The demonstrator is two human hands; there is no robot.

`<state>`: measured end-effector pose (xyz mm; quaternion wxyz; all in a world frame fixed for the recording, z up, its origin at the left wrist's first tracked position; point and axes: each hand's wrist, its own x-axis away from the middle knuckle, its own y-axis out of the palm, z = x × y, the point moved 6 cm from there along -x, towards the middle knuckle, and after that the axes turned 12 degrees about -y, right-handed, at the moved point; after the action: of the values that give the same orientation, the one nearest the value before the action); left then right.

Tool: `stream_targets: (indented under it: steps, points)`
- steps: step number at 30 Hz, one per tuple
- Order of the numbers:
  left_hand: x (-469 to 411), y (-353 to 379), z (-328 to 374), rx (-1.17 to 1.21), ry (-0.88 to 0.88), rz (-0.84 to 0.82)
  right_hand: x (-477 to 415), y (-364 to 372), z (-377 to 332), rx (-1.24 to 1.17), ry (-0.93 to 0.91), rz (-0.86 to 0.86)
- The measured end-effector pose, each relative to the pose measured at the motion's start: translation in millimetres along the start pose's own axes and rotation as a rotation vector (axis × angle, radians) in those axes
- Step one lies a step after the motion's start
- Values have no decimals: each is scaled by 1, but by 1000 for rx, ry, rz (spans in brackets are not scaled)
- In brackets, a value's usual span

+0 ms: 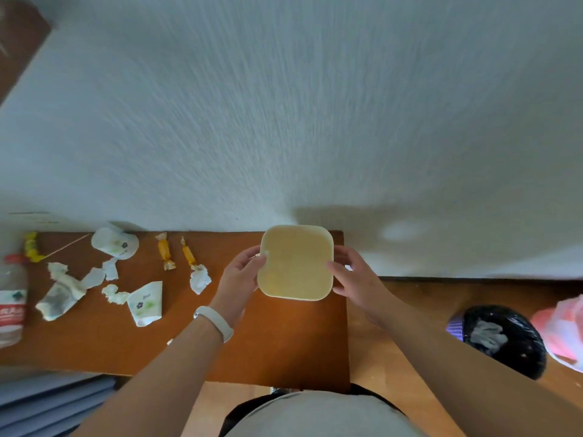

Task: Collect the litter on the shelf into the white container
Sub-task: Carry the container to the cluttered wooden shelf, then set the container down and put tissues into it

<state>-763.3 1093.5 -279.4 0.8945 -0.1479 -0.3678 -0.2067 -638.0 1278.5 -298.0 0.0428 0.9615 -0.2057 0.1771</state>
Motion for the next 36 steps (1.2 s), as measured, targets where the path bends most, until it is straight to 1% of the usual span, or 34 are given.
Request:
stream_targets:
  steps: [3,6,8,12,17,19,21,24,28,31,36]
  points:
    - [5,-2,1,-48,29,38,-2,-1,-8,211,-90,-49]
    - [12,-6,4,-109,75,95,-3,-4,-25,438,-255,-55]
    - [20,-13,9,-191,134,158,-3,-5,-38,580,-361,-48]
    - [38,-30,12,-373,226,211,-2,1,-61,739,-538,-77]
    - [67,-56,6,-578,275,371,10,36,-82,1010,-751,-183]
    - [74,-65,-1,-678,304,414,18,56,-89,1118,-899,-220]
    - [78,-76,-12,-768,317,429,25,77,-92,1163,-979,-273]
    - [82,-93,-27,-860,315,443,33,112,-87,1190,-1012,-342]
    - [82,-118,-43,-962,361,453,42,153,-73,1257,-1031,-448]
    - [78,-143,-57,-1016,361,445,43,176,-61,1313,-979,-479]
    - [60,-190,-90,-1029,351,429,41,212,-31,1387,-880,-518]
